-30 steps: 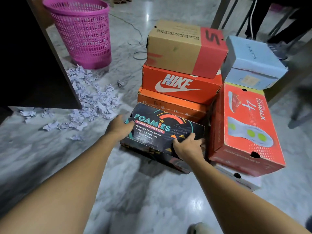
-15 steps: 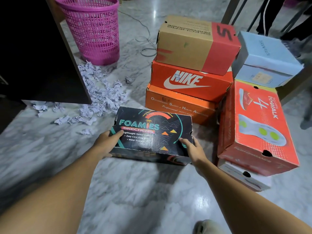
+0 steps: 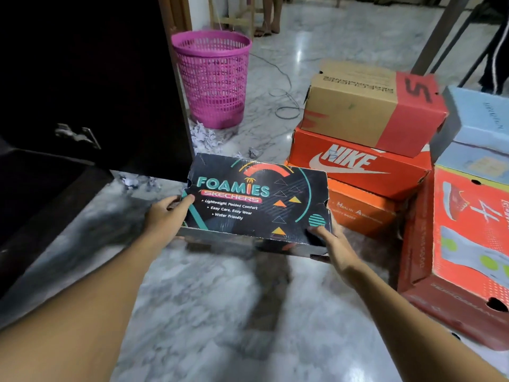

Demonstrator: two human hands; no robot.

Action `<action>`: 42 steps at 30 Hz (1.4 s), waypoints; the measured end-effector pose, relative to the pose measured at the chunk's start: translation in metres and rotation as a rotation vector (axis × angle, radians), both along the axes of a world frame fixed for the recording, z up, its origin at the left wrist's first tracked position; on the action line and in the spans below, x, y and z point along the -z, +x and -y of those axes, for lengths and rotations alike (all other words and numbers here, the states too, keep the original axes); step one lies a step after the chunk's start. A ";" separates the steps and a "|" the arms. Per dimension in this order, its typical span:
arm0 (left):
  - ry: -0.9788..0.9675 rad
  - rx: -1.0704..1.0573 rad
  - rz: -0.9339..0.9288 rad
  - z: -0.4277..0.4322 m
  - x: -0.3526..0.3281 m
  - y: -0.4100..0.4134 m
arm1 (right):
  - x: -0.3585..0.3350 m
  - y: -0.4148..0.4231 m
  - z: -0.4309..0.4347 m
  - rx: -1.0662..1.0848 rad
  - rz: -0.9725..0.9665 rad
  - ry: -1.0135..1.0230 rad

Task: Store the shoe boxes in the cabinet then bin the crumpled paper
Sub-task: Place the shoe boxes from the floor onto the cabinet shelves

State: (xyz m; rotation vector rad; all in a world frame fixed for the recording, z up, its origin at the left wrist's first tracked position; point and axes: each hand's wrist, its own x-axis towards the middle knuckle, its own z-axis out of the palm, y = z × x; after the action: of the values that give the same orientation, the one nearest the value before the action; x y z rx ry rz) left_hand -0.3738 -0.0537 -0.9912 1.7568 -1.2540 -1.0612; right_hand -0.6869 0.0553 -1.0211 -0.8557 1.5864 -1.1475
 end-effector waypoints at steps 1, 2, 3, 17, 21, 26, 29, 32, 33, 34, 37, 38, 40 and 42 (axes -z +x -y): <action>-0.027 -0.011 0.006 -0.001 -0.012 0.009 | -0.005 0.006 0.006 -0.024 -0.003 -0.026; -0.054 -0.023 0.019 -0.001 -0.023 0.020 | -0.012 0.014 0.011 -0.053 -0.009 -0.052; -0.074 -0.042 0.039 -0.003 -0.033 0.033 | -0.017 0.024 0.015 -0.087 -0.010 -0.081; -0.424 -0.823 -0.070 -0.069 -0.173 0.209 | -0.155 0.236 0.097 -0.501 0.014 -0.310; -0.431 -1.017 -0.048 -0.092 -0.188 0.257 | -0.204 0.304 0.130 -0.632 0.002 -0.334; -0.516 -1.198 -0.081 -0.111 -0.190 0.291 | -0.213 0.380 0.153 -0.754 -0.006 -0.356; -0.527 -1.285 -0.067 -0.122 -0.184 0.308 | -0.205 0.418 0.161 -0.791 0.021 -0.371; -0.539 -1.364 0.015 -0.129 -0.182 0.327 | -0.194 0.457 0.168 -0.837 0.073 -0.387; -0.548 -1.380 0.039 -0.132 -0.182 0.333 | -0.191 0.470 0.170 -0.852 0.083 -0.406; -0.554 -1.393 0.054 -0.135 -0.182 0.339 | -0.188 0.483 0.171 -0.869 0.092 -0.426; -0.525 -1.393 0.098 -0.143 -0.177 0.360 | -0.181 0.522 0.176 -0.929 0.114 -0.479; -0.502 -1.383 0.114 -0.145 -0.174 0.366 | -0.180 0.533 0.176 -0.935 0.132 -0.484; -0.464 -1.365 0.150 -0.145 -0.170 0.375 | -0.179 0.553 0.175 -0.944 0.162 -0.489; -0.448 -1.365 0.172 -0.143 -0.167 0.381 | -0.175 0.569 0.176 -0.978 0.185 -0.490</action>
State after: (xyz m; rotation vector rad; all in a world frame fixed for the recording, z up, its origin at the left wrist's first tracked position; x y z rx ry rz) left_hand 0.0074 0.0888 -0.8247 1.7719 -0.1184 0.1590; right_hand -0.1182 -0.1203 -0.8459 -1.5540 0.5521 -0.8307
